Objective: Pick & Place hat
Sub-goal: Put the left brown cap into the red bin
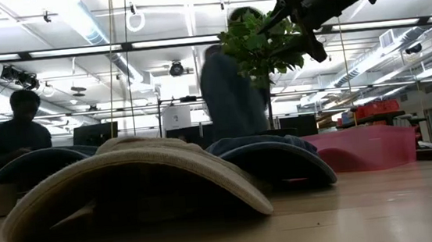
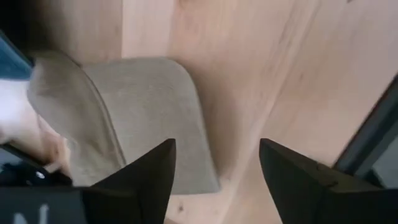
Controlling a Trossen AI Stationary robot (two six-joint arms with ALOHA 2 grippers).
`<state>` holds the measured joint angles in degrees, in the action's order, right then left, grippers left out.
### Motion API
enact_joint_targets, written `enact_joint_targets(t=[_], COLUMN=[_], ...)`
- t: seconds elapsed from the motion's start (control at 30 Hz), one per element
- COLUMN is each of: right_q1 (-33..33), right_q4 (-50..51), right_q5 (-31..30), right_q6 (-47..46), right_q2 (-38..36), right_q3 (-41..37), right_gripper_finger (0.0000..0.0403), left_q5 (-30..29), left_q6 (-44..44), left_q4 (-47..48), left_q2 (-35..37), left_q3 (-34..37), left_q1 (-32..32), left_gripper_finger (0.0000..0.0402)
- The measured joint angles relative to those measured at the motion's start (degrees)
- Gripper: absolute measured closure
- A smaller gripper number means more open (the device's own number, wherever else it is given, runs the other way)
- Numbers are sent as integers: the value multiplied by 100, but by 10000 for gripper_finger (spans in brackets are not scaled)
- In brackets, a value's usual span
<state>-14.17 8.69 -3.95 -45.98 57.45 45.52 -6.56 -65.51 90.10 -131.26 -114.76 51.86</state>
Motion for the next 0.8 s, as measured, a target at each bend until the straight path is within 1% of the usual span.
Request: enact_joint_targets(t=[0.1,0.37,0.47,0.57,0.7,0.8], right_q1=[1,1,1,1,1,1], right_q4=[-11,-11,-11,-11,-12,-13], right_q5=[25,62,62,62,131,209], right_q6=[-2,-118,-133,-155,-154,-156], right_q2=[0,0,0,0,0,0], right_q3=[0,0,0,0,0,0], right_gripper_finger=[152,152,152,152,152,152], left_q5=[-225,-331,-391,-432,-460,-427], left_q6=[43,-117,-134,-112,136,126], left_q4=[-6,-8,-8,-8,-11,-15], left_q2=[0,0,0,0,0,2], left_q3=[13,13,14,14,21,197], left_q1=[12,11,11,11,11,2], left_gripper_finger=[177,176,159,130,91,78])
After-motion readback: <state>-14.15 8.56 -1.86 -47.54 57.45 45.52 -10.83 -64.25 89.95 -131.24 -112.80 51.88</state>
